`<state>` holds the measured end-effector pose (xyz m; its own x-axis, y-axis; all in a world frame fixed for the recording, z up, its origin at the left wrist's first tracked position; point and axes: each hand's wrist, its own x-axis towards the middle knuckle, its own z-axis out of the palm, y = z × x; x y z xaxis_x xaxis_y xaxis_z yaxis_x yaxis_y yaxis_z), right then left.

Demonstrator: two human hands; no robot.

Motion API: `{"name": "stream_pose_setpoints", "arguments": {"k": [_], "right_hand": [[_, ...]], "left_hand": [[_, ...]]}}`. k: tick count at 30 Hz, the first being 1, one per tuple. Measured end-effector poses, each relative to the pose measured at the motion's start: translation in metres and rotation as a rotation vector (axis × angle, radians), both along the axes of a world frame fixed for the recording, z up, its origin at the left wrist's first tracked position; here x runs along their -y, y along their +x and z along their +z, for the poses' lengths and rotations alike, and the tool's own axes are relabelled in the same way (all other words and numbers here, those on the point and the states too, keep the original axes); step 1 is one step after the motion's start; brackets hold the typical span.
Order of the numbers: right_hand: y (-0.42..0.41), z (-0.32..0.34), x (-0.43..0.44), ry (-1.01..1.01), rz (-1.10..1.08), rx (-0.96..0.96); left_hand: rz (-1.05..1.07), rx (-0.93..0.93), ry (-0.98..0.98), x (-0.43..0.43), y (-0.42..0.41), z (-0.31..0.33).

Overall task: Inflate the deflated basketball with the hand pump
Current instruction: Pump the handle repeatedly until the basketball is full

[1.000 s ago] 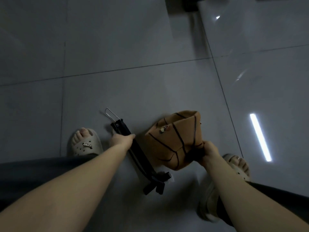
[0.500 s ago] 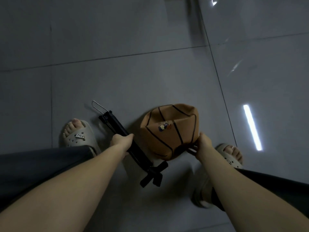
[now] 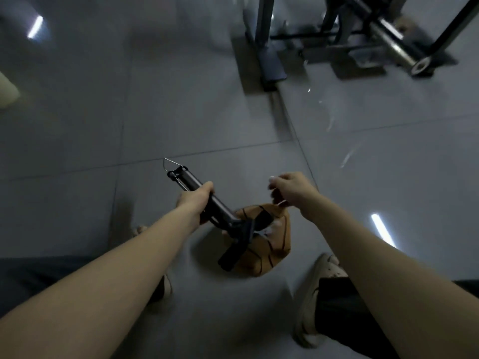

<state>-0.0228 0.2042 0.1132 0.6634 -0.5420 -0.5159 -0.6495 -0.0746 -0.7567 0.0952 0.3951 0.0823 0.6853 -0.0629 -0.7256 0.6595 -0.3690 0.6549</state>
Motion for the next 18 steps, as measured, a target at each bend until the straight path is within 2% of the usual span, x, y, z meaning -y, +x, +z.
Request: {"name": "stream_pose_setpoints", "arguments": {"k": [2,4,8,11,14,18], "right_hand": [[-0.007,0.044,-0.001,0.054,0.208,-0.015],[-0.025,0.081,0.013,0.151,0.244,-0.004],[-0.076,0.119,0.058,0.422,0.067,0.062],[-0.1,0.119,0.078,0.521,-0.04,0.146],[-0.099,0.111,0.088,0.531,-0.073,0.156],[-0.085,0.105,0.106,0.459,-0.159,0.19]], "left_hand": [[0.022,-0.006,-0.092,0.025,-0.002,0.023],[0.03,-0.039,-0.168,0.052,-0.009,0.038],[0.045,-0.149,-0.275,0.106,-0.032,0.049],[0.12,-0.254,-0.359,0.143,-0.05,0.054],[0.148,-0.316,-0.418,0.177,-0.066,0.063],[-0.079,-0.332,-0.446,0.205,-0.078,0.067]]}}
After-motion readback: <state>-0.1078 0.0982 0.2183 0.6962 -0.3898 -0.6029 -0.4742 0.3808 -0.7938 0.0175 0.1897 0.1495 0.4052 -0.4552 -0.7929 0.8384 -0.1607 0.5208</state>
